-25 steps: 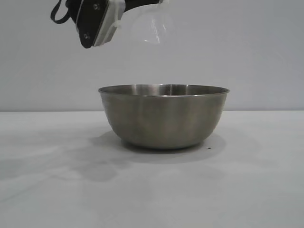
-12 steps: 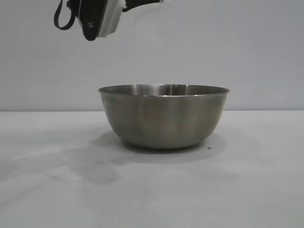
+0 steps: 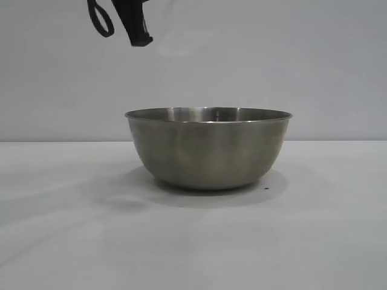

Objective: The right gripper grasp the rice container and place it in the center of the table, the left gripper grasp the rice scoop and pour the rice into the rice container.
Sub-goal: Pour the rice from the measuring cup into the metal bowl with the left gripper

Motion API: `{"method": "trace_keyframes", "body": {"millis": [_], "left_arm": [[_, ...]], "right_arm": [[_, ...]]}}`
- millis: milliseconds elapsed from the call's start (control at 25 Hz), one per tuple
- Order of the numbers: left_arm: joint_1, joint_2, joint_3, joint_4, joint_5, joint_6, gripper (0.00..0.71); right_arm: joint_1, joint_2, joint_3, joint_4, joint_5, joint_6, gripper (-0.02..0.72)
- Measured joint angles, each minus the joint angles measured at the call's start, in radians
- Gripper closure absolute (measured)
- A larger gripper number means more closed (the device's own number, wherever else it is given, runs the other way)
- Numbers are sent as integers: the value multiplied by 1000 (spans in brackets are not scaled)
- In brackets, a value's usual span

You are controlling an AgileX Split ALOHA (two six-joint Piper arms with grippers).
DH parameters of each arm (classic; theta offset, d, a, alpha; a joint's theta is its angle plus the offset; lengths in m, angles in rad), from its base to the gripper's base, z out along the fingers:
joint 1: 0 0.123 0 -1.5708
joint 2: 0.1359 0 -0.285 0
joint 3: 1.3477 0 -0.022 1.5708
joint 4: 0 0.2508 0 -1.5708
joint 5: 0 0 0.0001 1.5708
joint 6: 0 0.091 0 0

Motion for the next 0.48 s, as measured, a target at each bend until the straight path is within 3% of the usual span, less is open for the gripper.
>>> {"method": "trace_keyframes", "body": {"millis": [160,480], "left_arm": [[0,0,0,-166,36,-51,710],[3,9,0,-381,147,-87,710]], "right_arm": [[0,0,0,0,0,0,174],[0,0,0,0,0,0,174]]}}
